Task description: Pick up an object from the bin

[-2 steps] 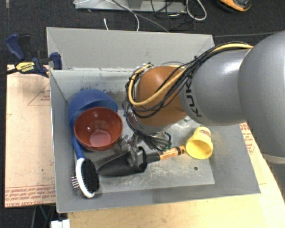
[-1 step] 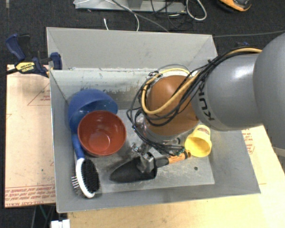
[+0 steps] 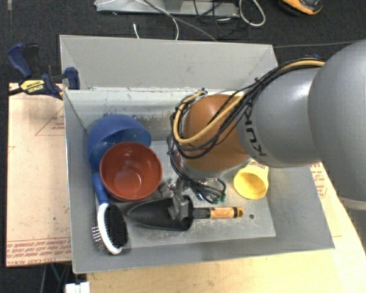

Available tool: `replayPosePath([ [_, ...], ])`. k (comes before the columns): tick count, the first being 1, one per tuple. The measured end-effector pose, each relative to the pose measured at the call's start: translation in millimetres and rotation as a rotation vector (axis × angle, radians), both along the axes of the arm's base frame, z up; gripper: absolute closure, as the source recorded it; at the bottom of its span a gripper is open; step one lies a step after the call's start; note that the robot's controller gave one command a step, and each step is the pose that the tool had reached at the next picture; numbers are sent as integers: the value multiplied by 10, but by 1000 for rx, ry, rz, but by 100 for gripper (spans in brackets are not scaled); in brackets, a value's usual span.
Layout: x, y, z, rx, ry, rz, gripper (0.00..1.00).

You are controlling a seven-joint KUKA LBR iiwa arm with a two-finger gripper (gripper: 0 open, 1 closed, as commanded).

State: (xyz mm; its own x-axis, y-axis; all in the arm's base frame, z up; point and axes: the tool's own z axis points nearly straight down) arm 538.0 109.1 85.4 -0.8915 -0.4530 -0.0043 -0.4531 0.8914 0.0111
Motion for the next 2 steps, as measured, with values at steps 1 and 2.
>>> replayPosePath([
  [1,23,-92,1081,2,-2,335,100],
  [2,43,-12,81,1,13,27,100],
])
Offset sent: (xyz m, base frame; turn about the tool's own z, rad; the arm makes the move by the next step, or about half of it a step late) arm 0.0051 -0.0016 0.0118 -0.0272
